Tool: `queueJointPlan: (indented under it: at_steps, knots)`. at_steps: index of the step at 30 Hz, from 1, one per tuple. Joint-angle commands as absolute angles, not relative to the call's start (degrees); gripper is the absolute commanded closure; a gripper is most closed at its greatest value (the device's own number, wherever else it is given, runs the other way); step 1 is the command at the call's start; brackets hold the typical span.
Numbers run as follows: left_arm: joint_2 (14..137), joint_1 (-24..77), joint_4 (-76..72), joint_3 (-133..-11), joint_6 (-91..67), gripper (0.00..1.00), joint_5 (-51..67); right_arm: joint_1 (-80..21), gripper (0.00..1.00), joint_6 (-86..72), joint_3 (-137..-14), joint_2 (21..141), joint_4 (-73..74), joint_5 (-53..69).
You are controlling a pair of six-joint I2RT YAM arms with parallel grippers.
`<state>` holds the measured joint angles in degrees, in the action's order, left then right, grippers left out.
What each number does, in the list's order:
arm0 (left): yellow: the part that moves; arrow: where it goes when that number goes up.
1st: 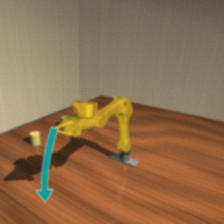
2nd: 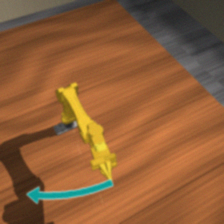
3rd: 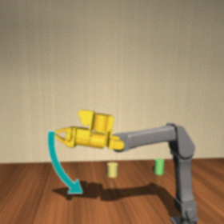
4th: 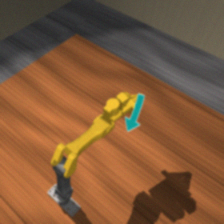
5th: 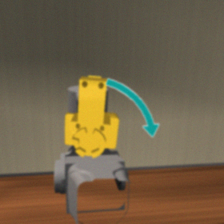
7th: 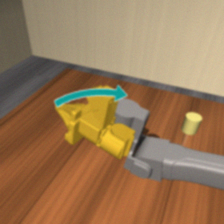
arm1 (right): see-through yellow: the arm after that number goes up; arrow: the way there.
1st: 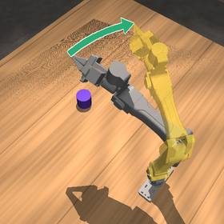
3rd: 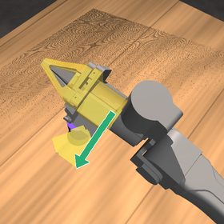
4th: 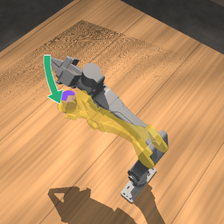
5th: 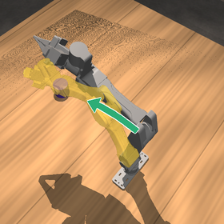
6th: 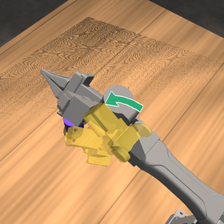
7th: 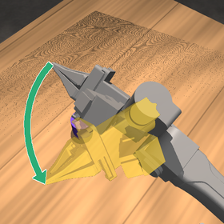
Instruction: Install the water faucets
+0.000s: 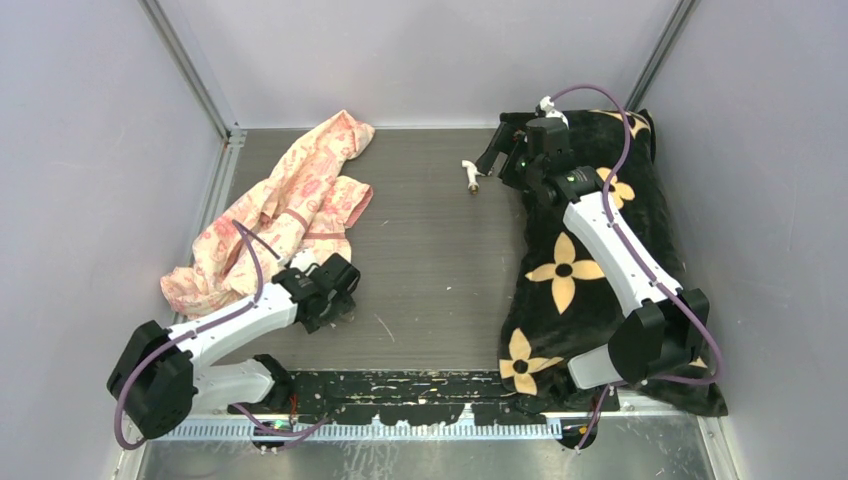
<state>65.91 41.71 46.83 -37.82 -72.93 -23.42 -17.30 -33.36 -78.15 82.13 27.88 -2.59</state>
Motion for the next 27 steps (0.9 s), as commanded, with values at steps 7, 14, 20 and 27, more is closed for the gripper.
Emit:
queueJointPlan:
  at_steps: [7,14,20,27]
  knots:
    - [70.39,39.81,30.93,-34.53,-74.67,0.56,-19.21,-17.63,0.0,-34.01,-78.01,81.41,27.39,-2.05]
    - [73.68,40.19,30.99,-39.22,-65.5,0.92,-12.88,-17.59,0.0,-34.35,-78.54,82.06,29.31,-3.48]
    - [77.78,45.08,25.15,-43.41,-48.92,1.0,-4.61,-17.6,0.0,-36.26,-74.05,79.84,27.4,-5.51]
    - [88.17,45.23,28.66,-55.96,-36.64,1.0,-7.93,-17.57,0.0,-35.49,-73.68,79.23,29.97,-6.52]
